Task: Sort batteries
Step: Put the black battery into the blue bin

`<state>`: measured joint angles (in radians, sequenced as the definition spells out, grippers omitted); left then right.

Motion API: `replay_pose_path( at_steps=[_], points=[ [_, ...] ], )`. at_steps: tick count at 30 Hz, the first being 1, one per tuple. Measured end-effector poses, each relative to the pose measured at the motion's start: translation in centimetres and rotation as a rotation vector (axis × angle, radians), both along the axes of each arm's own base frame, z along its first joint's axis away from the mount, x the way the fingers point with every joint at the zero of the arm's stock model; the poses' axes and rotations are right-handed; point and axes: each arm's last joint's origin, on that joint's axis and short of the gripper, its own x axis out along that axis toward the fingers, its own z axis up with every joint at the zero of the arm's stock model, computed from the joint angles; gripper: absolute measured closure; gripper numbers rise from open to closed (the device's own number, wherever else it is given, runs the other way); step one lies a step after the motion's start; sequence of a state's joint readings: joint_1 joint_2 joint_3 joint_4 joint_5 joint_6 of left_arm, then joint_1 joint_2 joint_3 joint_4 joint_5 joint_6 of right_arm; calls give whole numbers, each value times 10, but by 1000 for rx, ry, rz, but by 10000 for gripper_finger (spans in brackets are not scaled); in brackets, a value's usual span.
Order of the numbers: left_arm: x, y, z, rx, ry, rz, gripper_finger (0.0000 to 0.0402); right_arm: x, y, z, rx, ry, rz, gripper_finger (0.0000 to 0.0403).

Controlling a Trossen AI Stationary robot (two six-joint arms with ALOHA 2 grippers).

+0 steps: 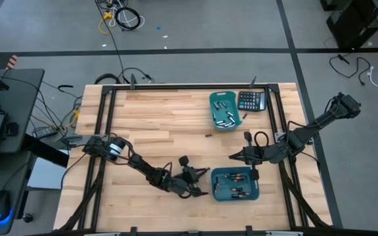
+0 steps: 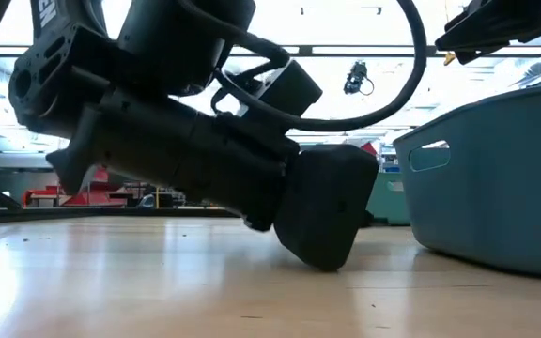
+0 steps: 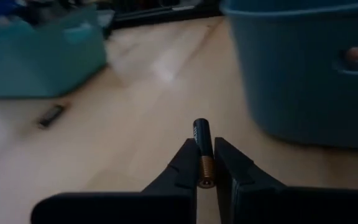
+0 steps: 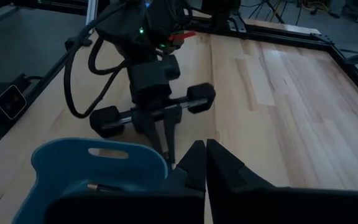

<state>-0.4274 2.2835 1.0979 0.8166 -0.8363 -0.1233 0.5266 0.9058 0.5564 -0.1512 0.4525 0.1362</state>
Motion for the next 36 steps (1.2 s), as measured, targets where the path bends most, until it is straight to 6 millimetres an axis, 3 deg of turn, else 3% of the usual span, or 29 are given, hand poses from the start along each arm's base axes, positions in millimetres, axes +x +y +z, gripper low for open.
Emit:
replay_pose_path(
  at_steps=[8, 13, 16, 21, 25, 29, 36],
  points=[
    [-11, 11, 27, 116, -50, 232, 384, 4, -5, 5, -32, -53, -34, 402],
    [-29, 24, 59, 150, -88, 337, 384, 12, -19, 30, -100, -280, -68, 403],
    [-38, 32, 80, 170, -106, 332, 385, 15, -35, 48, -140, -424, -196, 403],
    [-53, 40, 123, 181, -167, 229, 385, 14, -55, 53, -162, -445, -241, 403],
    [-57, 49, 145, 195, -216, 1, 384, 18, -56, 43, -87, -364, 6, 403],
    [-54, 63, 152, 236, -263, -118, 384, 25, -52, 39, -66, -363, 144, 403],
    [-50, 77, 164, 334, -367, -205, 383, 37, -44, 49, -160, -546, 188, 386]
  ],
)
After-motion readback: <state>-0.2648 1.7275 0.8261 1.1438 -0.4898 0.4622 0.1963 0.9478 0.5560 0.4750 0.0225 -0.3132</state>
